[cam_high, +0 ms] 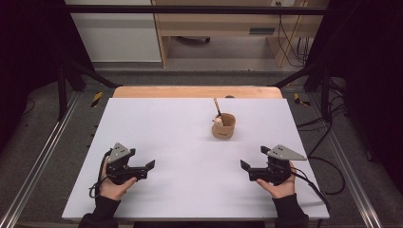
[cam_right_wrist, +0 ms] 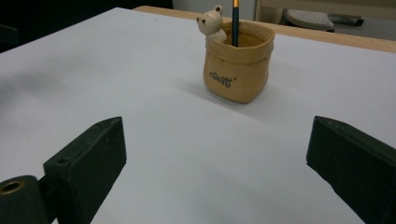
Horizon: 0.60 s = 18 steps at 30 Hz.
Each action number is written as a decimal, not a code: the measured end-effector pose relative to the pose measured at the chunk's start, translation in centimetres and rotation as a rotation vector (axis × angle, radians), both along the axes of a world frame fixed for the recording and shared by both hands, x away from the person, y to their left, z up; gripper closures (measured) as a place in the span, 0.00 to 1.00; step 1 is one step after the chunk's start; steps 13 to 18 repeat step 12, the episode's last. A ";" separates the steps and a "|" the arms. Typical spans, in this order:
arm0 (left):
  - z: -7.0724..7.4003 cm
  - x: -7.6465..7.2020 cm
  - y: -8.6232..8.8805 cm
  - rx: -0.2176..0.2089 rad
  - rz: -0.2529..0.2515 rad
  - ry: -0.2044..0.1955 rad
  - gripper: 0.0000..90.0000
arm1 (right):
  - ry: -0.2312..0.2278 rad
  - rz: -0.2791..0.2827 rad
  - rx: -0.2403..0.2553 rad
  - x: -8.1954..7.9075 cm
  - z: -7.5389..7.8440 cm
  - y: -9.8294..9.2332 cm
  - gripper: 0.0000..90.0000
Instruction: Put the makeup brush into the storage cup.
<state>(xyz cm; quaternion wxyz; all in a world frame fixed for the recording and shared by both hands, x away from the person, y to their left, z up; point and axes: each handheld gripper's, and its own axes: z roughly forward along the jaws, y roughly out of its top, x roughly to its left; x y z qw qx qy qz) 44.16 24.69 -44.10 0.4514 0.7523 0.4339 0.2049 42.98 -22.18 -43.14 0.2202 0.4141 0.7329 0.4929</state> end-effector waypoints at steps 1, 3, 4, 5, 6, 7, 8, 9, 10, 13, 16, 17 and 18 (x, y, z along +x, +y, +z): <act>0.0 0.0 0.0 0.000 0.000 0.000 0.09 | -0.002 0.000 -0.001 -0.1 -0.1 -0.1 0.05; 0.0 0.0 0.1 0.000 0.001 0.000 0.09 | -0.006 -0.007 -0.005 -0.3 -0.2 -0.6 0.05; 0.0 -0.1 0.2 0.000 0.002 0.001 0.09 | -0.005 -0.011 -0.005 -0.5 -0.3 -0.9 0.05; 0.0 -0.1 0.2 0.000 0.002 0.001 0.09 | -0.004 -0.016 -0.004 -0.5 -0.4 -1.0 0.05; -0.1 -0.1 0.3 0.003 0.003 0.002 0.09 | -0.003 -0.020 -0.004 -0.6 -0.5 -1.2 0.05; -0.1 -0.1 0.3 0.003 0.003 0.002 0.09 | -0.002 -0.024 -0.010 -0.6 -0.6 -1.3 0.04; -0.1 -0.1 0.3 0.002 0.004 0.004 0.09 | -0.004 -0.027 -0.014 -0.7 -0.6 -1.4 0.04; -0.1 -0.1 0.3 0.002 0.004 0.004 0.08 | -0.004 -0.027 -0.014 -0.7 -0.6 -1.4 0.04; -0.2 0.0 0.4 0.005 0.005 0.006 0.08 | -0.003 -0.028 -0.013 -0.8 -0.6 -1.5 0.04; -0.2 0.0 0.3 0.005 0.005 0.008 0.08 | -0.006 -0.029 -0.009 -0.8 -0.6 -1.5 0.04; -0.2 0.0 0.3 0.005 0.005 0.008 0.08 | -0.006 -0.029 -0.009 -0.8 -0.6 -1.5 0.04; -0.2 0.0 0.3 0.005 0.005 0.008 0.08 | -0.006 -0.029 -0.009 -0.8 -0.6 -1.5 0.04; -0.2 0.0 0.3 0.005 0.005 0.008 0.08 | -0.006 -0.029 -0.009 -0.8 -0.6 -1.5 0.04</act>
